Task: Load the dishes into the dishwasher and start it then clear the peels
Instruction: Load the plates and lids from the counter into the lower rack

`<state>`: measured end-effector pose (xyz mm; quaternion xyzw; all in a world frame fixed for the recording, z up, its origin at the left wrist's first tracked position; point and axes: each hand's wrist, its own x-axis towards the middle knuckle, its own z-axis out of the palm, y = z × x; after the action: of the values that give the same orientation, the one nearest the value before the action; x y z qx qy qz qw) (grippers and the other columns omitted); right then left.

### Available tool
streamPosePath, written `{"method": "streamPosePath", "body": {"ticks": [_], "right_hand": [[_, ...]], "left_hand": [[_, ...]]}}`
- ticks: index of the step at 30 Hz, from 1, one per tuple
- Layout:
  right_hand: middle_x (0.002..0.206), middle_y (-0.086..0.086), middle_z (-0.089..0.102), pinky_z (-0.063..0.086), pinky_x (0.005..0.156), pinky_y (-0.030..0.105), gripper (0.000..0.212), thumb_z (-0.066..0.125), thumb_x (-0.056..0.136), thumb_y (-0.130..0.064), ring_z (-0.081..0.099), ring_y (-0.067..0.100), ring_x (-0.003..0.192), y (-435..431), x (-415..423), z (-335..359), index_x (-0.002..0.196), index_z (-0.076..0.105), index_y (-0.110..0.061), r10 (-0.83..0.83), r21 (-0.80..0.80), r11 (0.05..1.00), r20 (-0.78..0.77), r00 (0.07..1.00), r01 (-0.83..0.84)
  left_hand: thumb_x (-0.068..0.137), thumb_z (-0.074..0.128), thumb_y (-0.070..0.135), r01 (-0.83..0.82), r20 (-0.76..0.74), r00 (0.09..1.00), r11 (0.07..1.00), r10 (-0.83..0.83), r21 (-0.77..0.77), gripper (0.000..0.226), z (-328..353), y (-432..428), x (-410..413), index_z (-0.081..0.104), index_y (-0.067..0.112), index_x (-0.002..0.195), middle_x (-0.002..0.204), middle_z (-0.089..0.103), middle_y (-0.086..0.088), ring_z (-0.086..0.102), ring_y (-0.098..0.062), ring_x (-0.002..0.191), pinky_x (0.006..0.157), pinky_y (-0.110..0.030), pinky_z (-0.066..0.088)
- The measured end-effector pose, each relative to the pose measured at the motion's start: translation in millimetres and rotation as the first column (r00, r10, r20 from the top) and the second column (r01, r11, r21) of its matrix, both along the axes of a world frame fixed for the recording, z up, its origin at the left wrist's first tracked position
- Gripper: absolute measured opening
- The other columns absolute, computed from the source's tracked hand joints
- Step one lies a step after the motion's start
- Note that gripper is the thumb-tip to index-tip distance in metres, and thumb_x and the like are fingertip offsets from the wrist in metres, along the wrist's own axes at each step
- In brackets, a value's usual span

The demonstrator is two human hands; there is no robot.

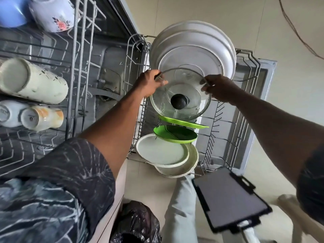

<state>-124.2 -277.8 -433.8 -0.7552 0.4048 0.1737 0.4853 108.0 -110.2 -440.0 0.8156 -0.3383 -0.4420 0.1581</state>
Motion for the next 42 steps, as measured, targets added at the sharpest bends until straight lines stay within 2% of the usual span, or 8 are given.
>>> {"method": "streamPosePath", "body": {"ticks": [5,10,15,24,27,30,38,42], "right_hand": [[0.095,0.011,0.075,0.055,0.067,0.027,0.019,0.06,0.094,-0.004,0.073,0.026,0.085,1.4,6.1,-5.4,0.106,0.073,-0.011,-0.077,-0.08,0.994,-0.049,0.996,0.073],[0.089,0.021,0.072,0.057,0.08,0.044,0.018,0.072,0.09,-0.021,0.068,0.036,0.092,6.6,8.2,-7.8,0.092,0.076,-0.004,-0.118,-0.203,0.975,-0.118,0.986,0.093],[0.085,0.021,0.071,0.058,0.081,0.046,0.017,0.073,0.089,-0.021,0.068,0.039,0.088,8.2,3.3,-4.0,0.091,0.076,-0.004,-0.194,-0.153,0.972,-0.111,0.975,0.176],[0.084,0.008,0.076,0.062,0.077,0.051,0.013,0.066,0.089,-0.006,0.074,0.027,0.078,12.0,-1.6,11.2,0.091,0.077,-0.014,-0.193,-0.054,0.981,-0.121,0.974,0.188],[0.087,0.001,0.075,0.06,0.08,0.031,0.016,0.065,0.089,-0.006,0.071,0.015,0.08,14.1,-10.2,24.7,0.094,0.077,-0.016,-0.082,-0.096,0.992,-0.046,0.996,0.078],[0.081,0.0,0.07,0.04,0.057,0.004,0.009,0.069,0.09,-0.011,0.059,-0.007,0.059,21.7,-18.4,35.6,0.091,0.075,-0.018,-0.082,-0.135,0.987,0.009,0.997,0.082],[0.088,0.002,0.075,0.039,0.067,0.022,0.011,0.071,0.092,-0.016,0.064,0.014,0.078,49.2,-34.6,17.8,0.098,0.078,-0.022,0.044,-0.214,0.976,0.007,0.999,-0.041],[0.086,0.006,0.069,0.035,0.067,0.023,0.013,0.066,0.098,-0.023,0.059,0.017,0.079,54.2,-37.8,10.7,0.103,0.076,-0.017,-0.016,-0.255,0.967,0.016,1.0,0.02]], "left_hand": [[0.091,0.071,0.038,-0.005,0.024,1.0,1.0,0.004,0.017,0.039,-6.3,-7.6,0.7,0.062,0.018,0.124,0.117,0.066,0.0,0.062,-0.015,0.1,0.062,-0.015,0.037],[0.091,0.072,0.034,-0.01,0.028,1.0,1.0,0.009,0.021,0.039,-6.9,-7.8,1.9,0.063,0.014,0.123,0.112,0.06,0.005,0.059,-0.013,0.098,0.061,-0.014,0.037],[0.089,0.073,0.036,-0.017,-0.011,1.0,0.999,0.018,0.049,0.043,-4.3,-7.2,1.5,0.061,0.015,0.125,0.121,0.064,-0.002,0.062,-0.019,0.105,0.07,-0.023,0.043],[0.083,0.08,0.018,-0.007,-0.079,0.997,0.998,0.011,0.059,0.024,14.1,-0.3,7.8,0.068,0.016,0.103,0.1,0.07,0.004,0.065,-0.012,0.089,0.069,-0.021,0.045],[0.081,0.081,0.012,0.033,-0.127,0.992,0.999,-0.029,0.027,0.019,29.8,7.4,14.6,0.071,0.014,0.097,0.098,0.072,0.004,0.068,-0.009,0.091,0.07,-0.014,0.044],[0.079,0.081,0.01,0.025,-0.139,0.99,0.999,-0.028,-0.021,0.021,36.5,15.4,16.2,0.073,0.01,0.098,0.1,0.074,0.003,0.069,-0.006,0.093,0.07,-0.005,0.046],[0.081,0.078,-0.002,0.062,-0.11,0.992,0.997,-0.067,-0.047,0.023,25.4,35.2,-7.3,0.072,-0.004,0.103,0.101,0.074,-0.01,0.066,-0.013,0.086,0.071,-0.009,0.05],[0.088,0.074,0.005,0.028,-0.078,0.996,0.997,-0.033,-0.073,0.017,18.2,32.3,-16.2,0.072,0.003,0.105,0.1,0.075,-0.004,0.069,-0.011,0.083,0.079,-0.021,0.054]]}}
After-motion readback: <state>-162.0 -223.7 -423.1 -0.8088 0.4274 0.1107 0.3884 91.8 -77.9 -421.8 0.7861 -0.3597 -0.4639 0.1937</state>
